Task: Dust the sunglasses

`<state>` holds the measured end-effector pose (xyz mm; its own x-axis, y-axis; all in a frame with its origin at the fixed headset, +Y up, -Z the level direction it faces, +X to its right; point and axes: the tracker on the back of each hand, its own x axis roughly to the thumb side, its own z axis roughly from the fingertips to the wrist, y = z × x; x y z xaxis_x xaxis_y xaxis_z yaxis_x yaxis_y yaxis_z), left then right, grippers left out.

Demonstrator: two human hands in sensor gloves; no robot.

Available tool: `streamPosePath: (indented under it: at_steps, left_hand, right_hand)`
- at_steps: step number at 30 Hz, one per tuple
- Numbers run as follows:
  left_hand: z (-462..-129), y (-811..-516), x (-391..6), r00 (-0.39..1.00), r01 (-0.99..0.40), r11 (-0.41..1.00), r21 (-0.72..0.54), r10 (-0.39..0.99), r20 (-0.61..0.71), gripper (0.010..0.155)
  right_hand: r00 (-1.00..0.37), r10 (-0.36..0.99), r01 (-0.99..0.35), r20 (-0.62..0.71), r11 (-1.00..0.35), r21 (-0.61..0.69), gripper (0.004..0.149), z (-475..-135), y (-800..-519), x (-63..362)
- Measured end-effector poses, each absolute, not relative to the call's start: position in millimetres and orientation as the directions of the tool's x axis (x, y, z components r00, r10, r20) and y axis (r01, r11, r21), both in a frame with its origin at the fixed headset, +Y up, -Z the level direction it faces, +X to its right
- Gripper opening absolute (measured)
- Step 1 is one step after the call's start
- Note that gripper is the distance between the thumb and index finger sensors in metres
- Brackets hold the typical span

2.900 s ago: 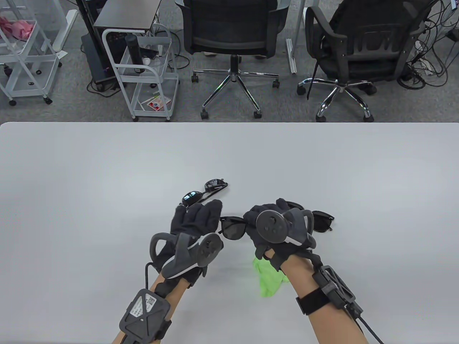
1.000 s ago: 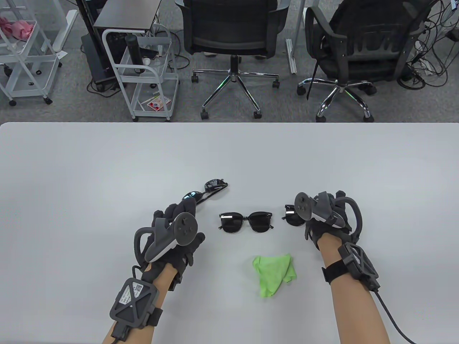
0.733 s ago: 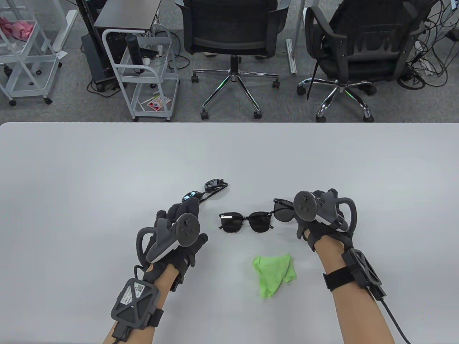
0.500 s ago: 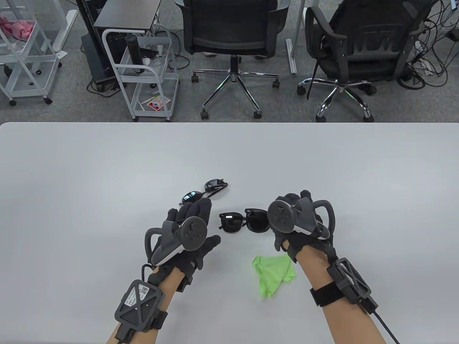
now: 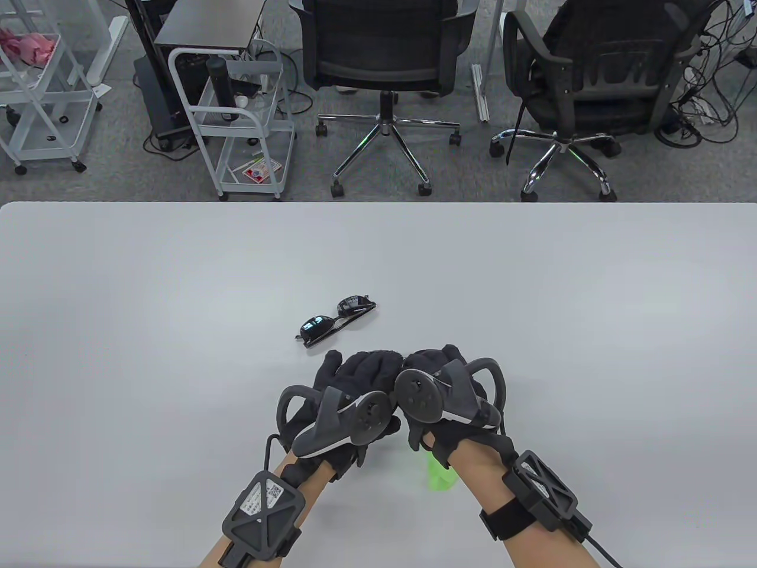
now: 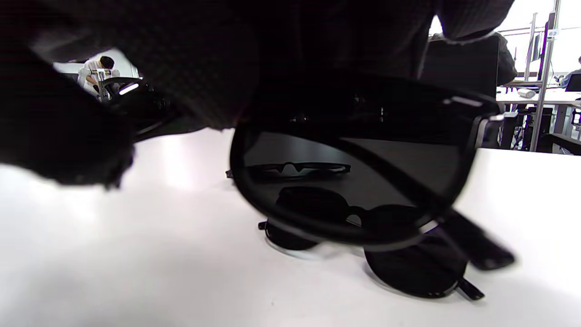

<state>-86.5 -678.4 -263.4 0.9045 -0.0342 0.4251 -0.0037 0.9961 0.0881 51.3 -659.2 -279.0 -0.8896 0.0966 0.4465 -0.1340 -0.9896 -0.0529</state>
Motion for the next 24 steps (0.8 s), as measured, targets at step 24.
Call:
streamPosePath:
  at_steps: [24]
  left_hand:
    - [-285, -686, -120, 0.963, -0.064, 0.998, -0.016, 0.066, 0.262, 0.092]
  right_hand:
    - [-0.833, 0.387, -0.5, 0.395, -0.833, -0.237, 0.064, -279, -650, 110]
